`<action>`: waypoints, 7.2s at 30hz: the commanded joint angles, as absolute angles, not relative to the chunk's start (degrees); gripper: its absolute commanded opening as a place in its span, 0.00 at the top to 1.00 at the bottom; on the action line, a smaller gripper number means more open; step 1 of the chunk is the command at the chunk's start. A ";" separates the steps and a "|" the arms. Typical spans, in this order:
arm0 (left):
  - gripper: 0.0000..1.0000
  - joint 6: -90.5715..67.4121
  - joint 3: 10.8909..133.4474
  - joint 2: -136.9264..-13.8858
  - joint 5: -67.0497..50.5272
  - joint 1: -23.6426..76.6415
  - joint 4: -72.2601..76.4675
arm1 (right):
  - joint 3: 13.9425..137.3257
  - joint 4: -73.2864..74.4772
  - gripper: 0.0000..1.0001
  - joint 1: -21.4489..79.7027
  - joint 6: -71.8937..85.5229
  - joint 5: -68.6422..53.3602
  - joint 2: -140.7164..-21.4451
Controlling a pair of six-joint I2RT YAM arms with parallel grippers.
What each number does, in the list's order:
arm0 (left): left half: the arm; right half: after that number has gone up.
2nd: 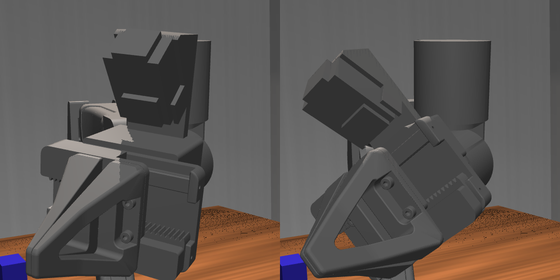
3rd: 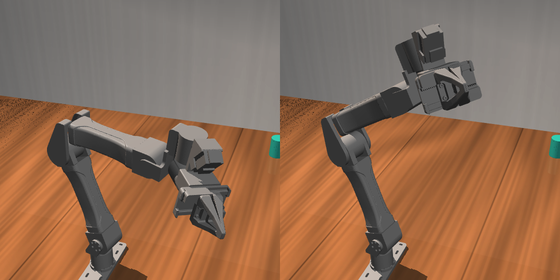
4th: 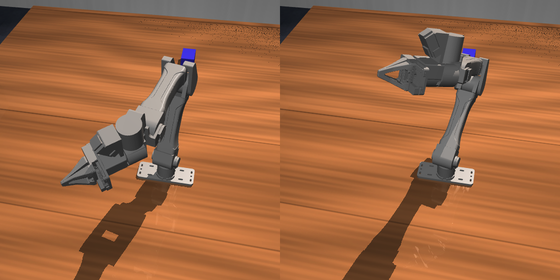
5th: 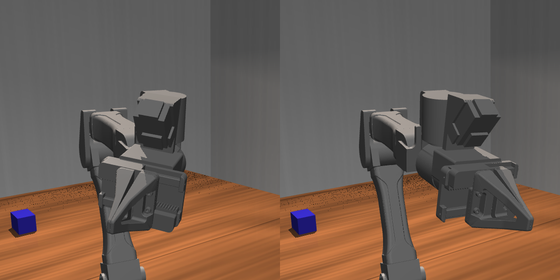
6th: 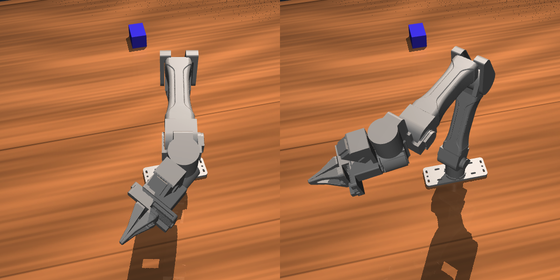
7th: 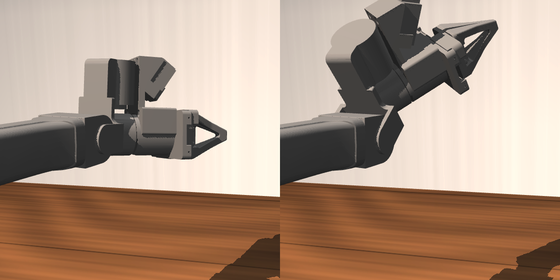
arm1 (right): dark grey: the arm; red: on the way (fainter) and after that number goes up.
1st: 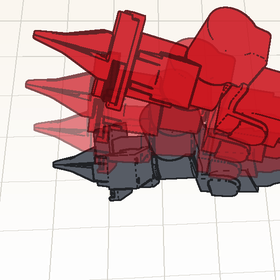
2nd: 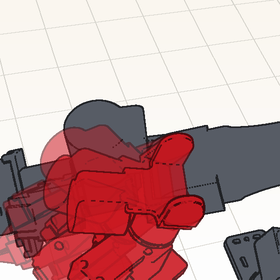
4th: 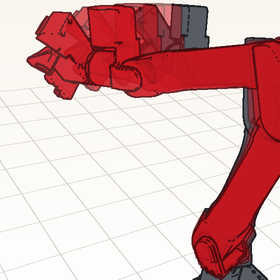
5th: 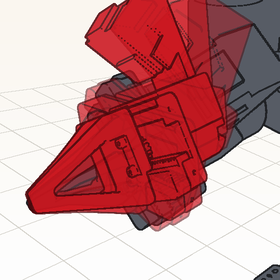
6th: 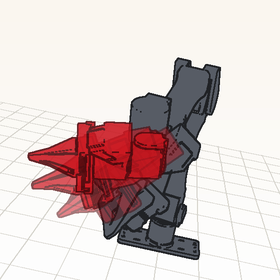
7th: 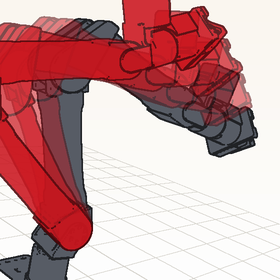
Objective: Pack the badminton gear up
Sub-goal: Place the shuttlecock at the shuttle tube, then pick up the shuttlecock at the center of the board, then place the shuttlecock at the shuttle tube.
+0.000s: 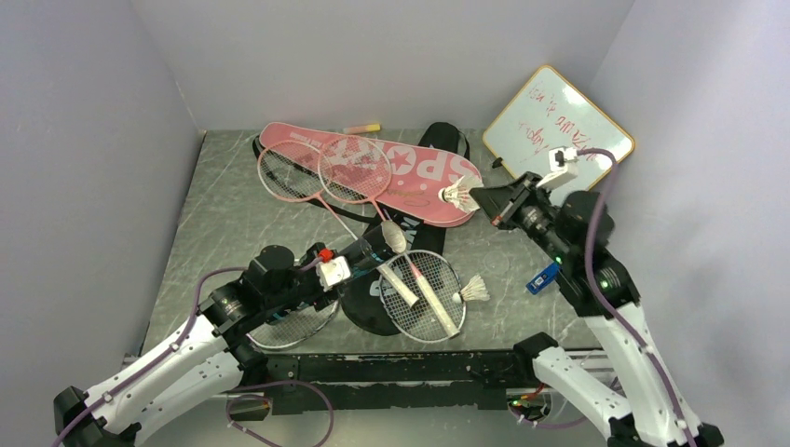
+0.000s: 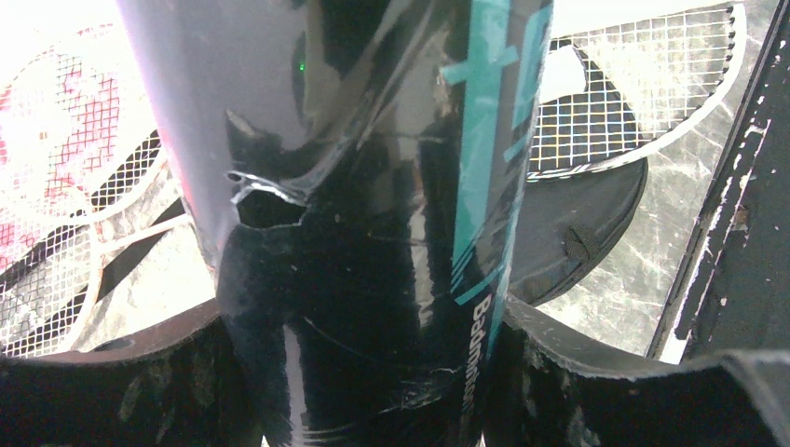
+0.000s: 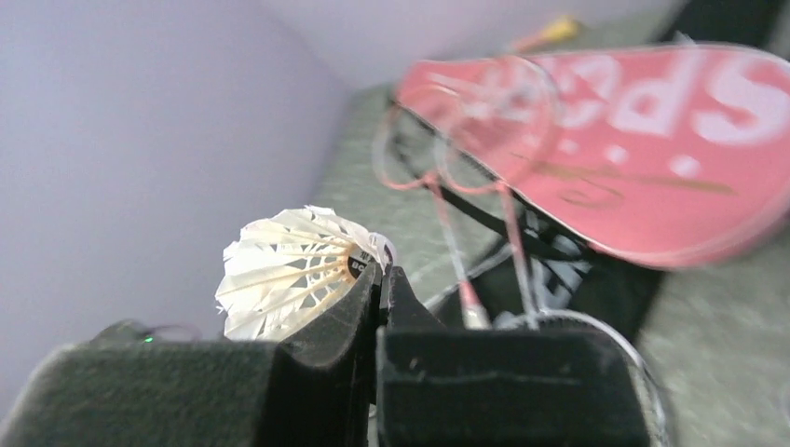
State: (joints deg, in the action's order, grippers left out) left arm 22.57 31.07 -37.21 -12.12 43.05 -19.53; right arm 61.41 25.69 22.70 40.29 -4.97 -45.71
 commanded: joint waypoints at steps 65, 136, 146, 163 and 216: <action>0.65 22.19 31.53 -35.43 -23.13 43.07 -13.67 | 57.12 11.92 0.37 47.24 28.41 -30.24 -66.66; 0.64 21.53 32.08 -35.38 -15.26 42.57 -15.86 | 39.26 38.82 0.25 40.67 46.06 21.29 -59.02; 0.64 21.45 32.14 -36.17 -16.96 42.62 -15.32 | 35.67 41.04 0.45 40.66 51.09 18.99 -50.47; 0.64 21.31 32.08 -36.93 -17.58 42.63 -15.20 | 38.43 43.48 1.00 40.68 52.60 16.96 -43.79; 0.64 21.36 31.64 -36.22 -21.29 42.61 -14.41 | 65.39 20.72 0.45 46.76 34.77 -26.59 -55.22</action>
State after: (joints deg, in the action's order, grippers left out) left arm 22.79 30.33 -36.47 -20.64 42.83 -17.45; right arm 64.16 20.99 45.98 35.18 -28.25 -57.47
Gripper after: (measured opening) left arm 0.691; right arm 0.487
